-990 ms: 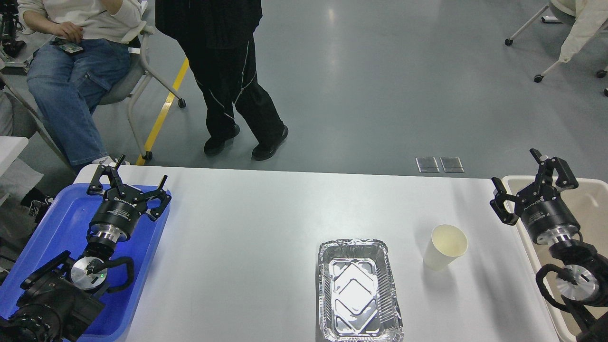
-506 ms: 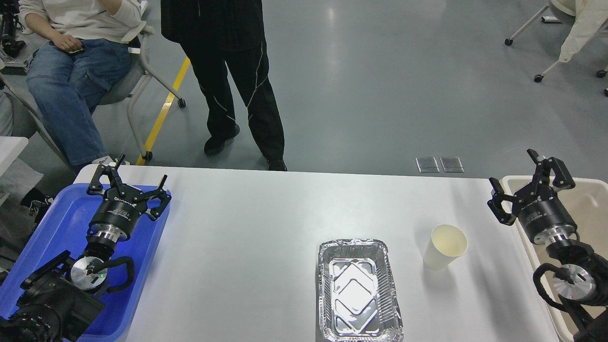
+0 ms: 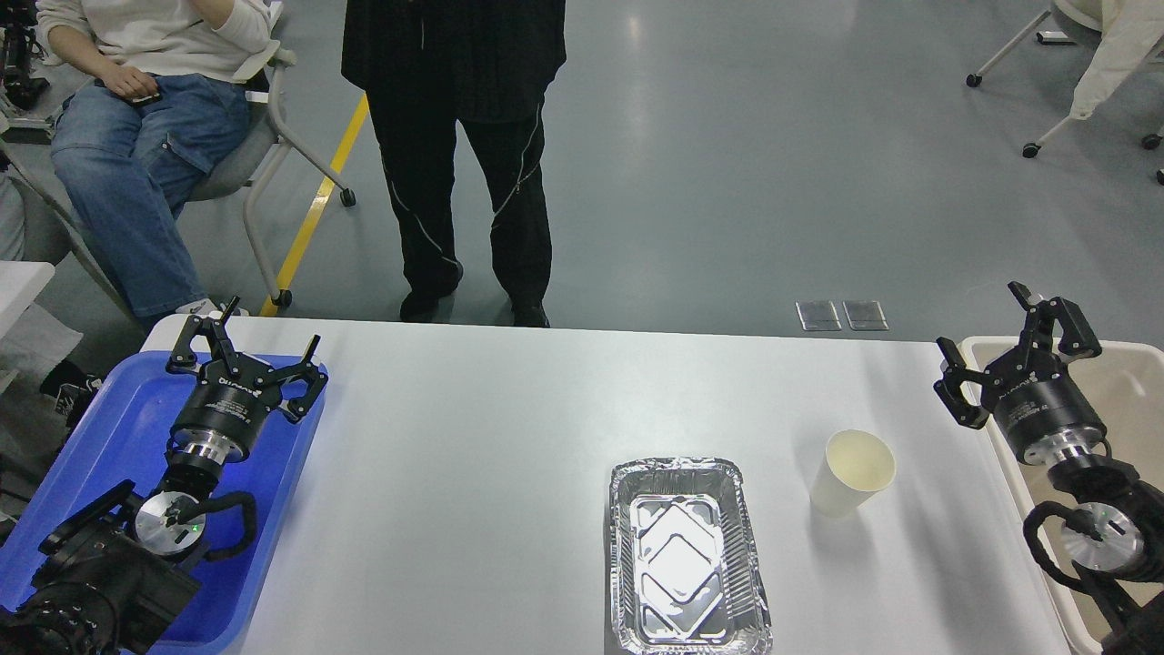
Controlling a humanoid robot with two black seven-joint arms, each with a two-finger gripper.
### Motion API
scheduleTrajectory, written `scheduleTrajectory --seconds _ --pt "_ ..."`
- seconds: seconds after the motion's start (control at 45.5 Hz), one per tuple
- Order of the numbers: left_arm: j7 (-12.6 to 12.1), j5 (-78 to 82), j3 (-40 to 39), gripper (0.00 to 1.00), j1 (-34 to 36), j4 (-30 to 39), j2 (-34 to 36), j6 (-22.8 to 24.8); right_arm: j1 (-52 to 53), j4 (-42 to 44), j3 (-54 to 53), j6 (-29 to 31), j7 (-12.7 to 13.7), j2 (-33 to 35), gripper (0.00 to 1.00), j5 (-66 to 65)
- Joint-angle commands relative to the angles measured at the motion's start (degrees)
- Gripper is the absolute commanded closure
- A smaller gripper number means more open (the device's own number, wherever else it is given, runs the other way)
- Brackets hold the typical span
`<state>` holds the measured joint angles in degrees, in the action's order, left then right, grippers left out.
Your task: Tidy desktop
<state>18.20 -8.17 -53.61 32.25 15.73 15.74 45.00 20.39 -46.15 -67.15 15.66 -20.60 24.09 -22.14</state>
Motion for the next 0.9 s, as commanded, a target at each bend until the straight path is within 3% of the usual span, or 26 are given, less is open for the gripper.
scheduleTrajectory --seconds 0.0,0.33,0.528,0.704,0.88 --pt "-0.09 0.09 0.00 0.00 0.00 0.00 0.00 0.00 0.18 0.18 0.09 -0.10 0.03 -0.01 0.00 0.08" --pt "-0.09 0.18 0.00 0.00 0.09 0.09 -0.09 0.00 0.00 -0.87 3.86 0.16 0.21 0.43 0.00 0.00" --pt "-0.09 0.18 0.00 0.00 0.09 0.09 -0.09 0.00 1.41 -2.71 9.40 0.33 0.56 4.91 0.00 -0.44" --pt "-0.09 0.18 0.00 0.00 0.09 0.09 -0.09 0.00 2.64 -4.65 9.75 0.33 5.65 7.19 0.00 -0.44" --pt "-0.09 0.18 0.00 0.00 0.09 0.09 -0.09 0.00 3.34 -8.69 10.37 0.77 6.27 11.06 0.00 -2.19"
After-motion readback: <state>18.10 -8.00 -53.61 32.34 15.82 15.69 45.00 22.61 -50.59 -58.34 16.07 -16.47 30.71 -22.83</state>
